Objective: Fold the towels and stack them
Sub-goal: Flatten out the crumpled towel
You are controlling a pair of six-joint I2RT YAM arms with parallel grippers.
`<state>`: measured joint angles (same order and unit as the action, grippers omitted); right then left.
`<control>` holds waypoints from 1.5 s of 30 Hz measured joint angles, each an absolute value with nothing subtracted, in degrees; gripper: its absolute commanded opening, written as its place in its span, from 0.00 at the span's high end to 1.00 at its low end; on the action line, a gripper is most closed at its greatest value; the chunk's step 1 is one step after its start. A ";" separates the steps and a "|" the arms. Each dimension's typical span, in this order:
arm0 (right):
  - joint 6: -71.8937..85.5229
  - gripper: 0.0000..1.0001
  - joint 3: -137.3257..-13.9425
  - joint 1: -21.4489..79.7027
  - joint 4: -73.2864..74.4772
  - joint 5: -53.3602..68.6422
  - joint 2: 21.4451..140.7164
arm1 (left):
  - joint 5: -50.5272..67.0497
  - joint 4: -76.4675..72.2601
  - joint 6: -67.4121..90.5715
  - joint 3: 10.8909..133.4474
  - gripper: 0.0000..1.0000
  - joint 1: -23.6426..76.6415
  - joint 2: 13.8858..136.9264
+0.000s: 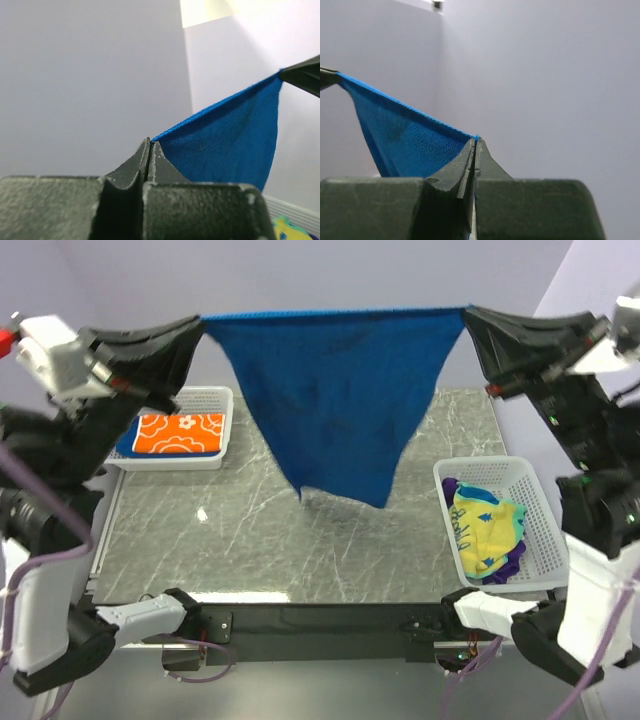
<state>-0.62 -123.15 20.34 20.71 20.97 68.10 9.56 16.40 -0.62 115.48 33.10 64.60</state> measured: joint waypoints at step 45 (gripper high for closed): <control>-3.84 1.00 -114.93 15.38 -1.45 6.22 121.03 | -6.22 -2.81 6.92 110.26 1.00 13.34 122.41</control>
